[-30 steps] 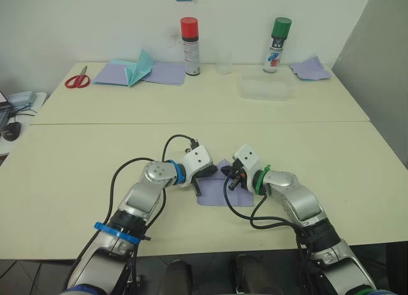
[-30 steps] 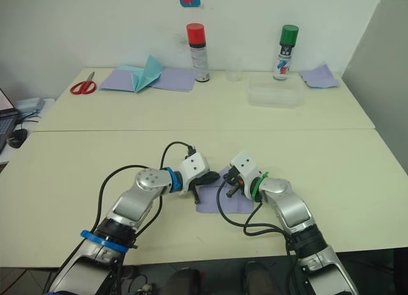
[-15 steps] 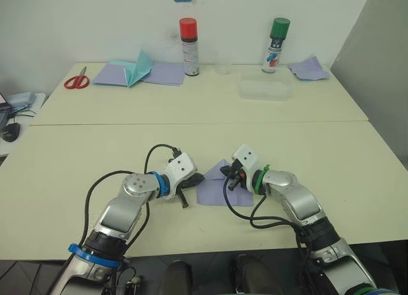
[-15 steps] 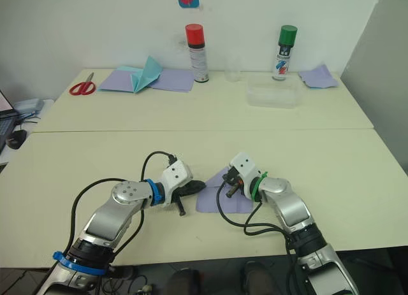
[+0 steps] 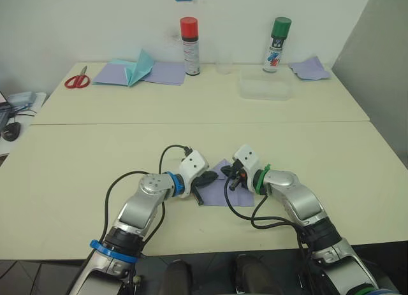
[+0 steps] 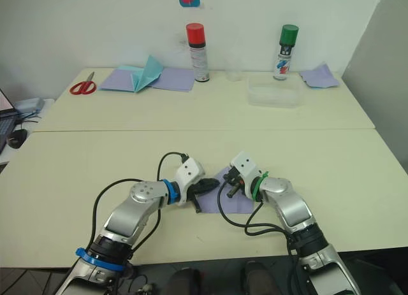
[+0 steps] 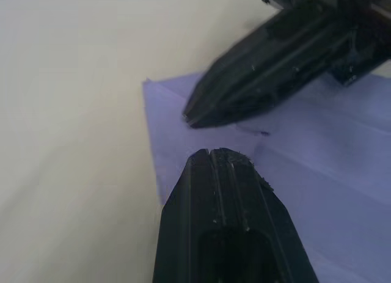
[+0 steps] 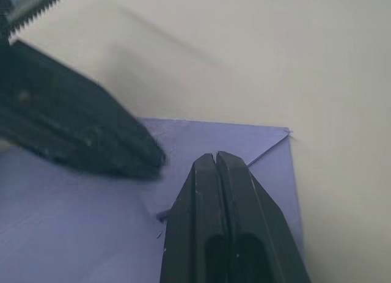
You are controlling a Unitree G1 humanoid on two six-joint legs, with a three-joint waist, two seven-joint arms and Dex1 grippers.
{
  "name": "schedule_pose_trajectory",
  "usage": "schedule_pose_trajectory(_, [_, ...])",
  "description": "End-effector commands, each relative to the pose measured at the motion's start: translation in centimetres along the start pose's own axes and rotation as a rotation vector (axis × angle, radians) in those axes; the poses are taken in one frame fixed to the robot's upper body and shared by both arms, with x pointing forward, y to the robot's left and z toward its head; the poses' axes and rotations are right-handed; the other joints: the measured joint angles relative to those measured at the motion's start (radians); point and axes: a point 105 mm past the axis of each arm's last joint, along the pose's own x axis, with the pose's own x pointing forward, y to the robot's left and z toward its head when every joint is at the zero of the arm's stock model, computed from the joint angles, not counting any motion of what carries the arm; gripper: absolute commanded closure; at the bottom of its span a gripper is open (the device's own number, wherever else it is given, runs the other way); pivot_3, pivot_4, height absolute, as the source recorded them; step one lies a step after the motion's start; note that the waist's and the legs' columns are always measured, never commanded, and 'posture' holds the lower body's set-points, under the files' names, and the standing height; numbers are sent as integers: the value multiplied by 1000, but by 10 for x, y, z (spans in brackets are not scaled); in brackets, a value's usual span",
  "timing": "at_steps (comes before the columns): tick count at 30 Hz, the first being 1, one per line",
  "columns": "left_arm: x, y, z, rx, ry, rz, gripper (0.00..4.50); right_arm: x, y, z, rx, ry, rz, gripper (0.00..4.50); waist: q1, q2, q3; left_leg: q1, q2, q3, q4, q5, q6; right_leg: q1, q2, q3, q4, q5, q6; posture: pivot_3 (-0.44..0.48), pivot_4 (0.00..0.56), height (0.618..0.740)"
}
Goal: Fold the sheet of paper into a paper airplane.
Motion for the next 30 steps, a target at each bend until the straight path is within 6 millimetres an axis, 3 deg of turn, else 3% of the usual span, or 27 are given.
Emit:
schedule_pose_trajectory(1, [5, -6, 0, 23, 9, -33, 4448, -4, 0, -9, 20, 35, -2, 4500, 2, 0, 0, 0, 0, 0, 0, 0, 0, 0, 0, 0, 0, 0, 0, 0, 150, 740])
schedule_pose_trajectory(4, [8, -11, -10, 38, 53, -67, 4448, -9, -1, -3, 20, 18, -2, 4500, 5, 0, 0, 0, 0, 0, 0, 0, 0, 0, 0, 0, 0, 0, 0, 0, 150, 740])
schedule_pose_trajectory(10, [13, -17, -18, 39, 87, -95, 4448, -39, -9, 15, 6, -18, -3, 4500, 18, 0, 0, -3, 0, 0, 0, 0, 0, -1, -1, 0, -1, 0, 0, 0, 150, 740])
schedule_pose_trajectory(14, [14, -18, -17, 30, 73, -95, 4448, -73, -30, 9, -7, 27, -81, 4500, 21, 0, 0, -4, -1, -1, 1, 0, 0, -2, -2, -1, -1, 0, 0, 0, 150, 740])
schedule_pose_trajectory(20, [13, -21, -17, 26, 73, -117, 4448, -98, -44, -20, 29, 128, -138, 4500, 20, 0, 0, -4, -1, -1, 1, 0, 0, -2, -1, -1, -2, 0, 1, 0, 150, 740])
schedule_pose_trajectory(24, [14, -21, -17, 12, 66, -122, 4448, -98, -34, -30, 82, 154, -87, 4500, 20, 0, 0, -4, -2, -1, 1, 0, 0, -2, -1, -1, -2, 0, 0, 0, 150, 740])
schedule_pose_trajectory(30, [16, -21, -15, -6, 57, -126, 4448, -80, -7, -27, 176, 122, 33, 4500, 19, 0, 0, -4, -1, -1, 1, 0, 0, -1, -1, -1, -2, 0, 0, 0, 150, 740])
